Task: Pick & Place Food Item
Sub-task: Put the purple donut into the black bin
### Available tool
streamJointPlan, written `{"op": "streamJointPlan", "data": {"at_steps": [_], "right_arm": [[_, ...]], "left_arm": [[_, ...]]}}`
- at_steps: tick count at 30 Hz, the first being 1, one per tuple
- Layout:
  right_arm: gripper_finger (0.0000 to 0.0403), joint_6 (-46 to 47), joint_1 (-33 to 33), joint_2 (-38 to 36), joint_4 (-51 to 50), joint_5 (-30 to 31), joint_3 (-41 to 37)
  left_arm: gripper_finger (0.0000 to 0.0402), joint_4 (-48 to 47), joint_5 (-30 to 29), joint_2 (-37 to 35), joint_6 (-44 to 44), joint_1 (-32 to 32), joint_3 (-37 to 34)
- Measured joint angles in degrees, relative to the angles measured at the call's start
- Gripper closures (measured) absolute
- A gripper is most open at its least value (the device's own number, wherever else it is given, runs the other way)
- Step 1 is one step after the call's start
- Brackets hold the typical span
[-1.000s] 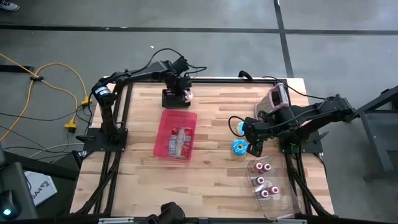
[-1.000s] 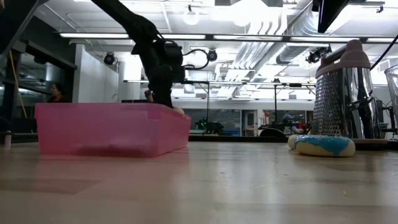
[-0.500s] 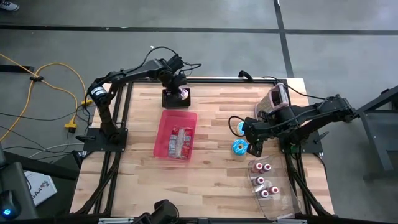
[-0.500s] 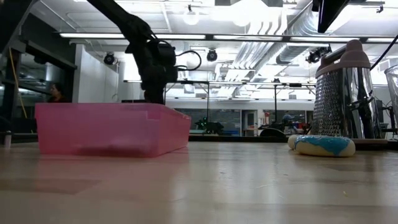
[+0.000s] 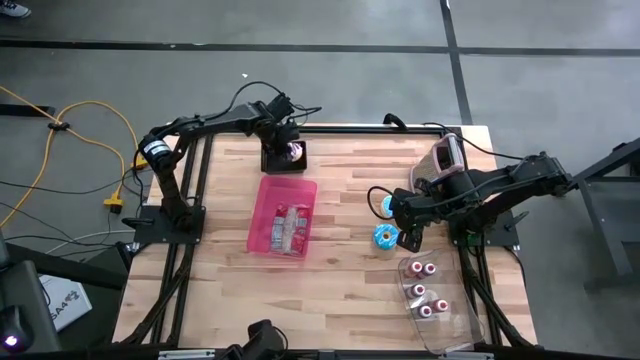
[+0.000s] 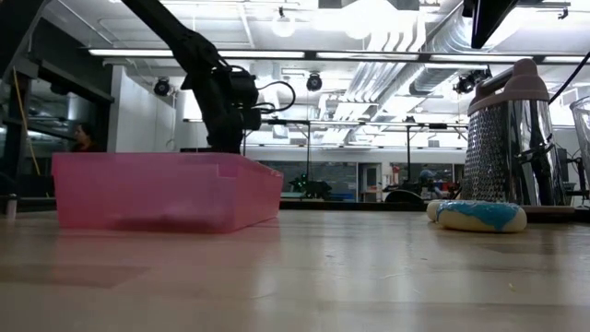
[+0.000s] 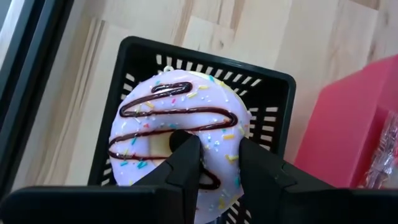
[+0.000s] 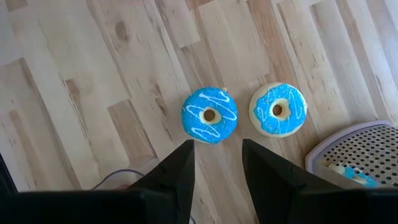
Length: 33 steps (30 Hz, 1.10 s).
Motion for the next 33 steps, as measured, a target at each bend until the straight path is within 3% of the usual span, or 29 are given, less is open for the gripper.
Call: {"op": "streamJointPlan", "data": {"at_steps": [23,33], "right_arm": [[0.0283,-0.09,0.01,0.0,0.0,0.0,0.0],[0.0283,-0.13,0.01,0.0,0.0,0.0,0.0]], "left_arm": [[0.0306,-0.04,-3.07,0.0,0.51,-3.77,0.02],[0.0253,-0.83,-3.81,0.0,0.36,-3.39,0.04]]}}
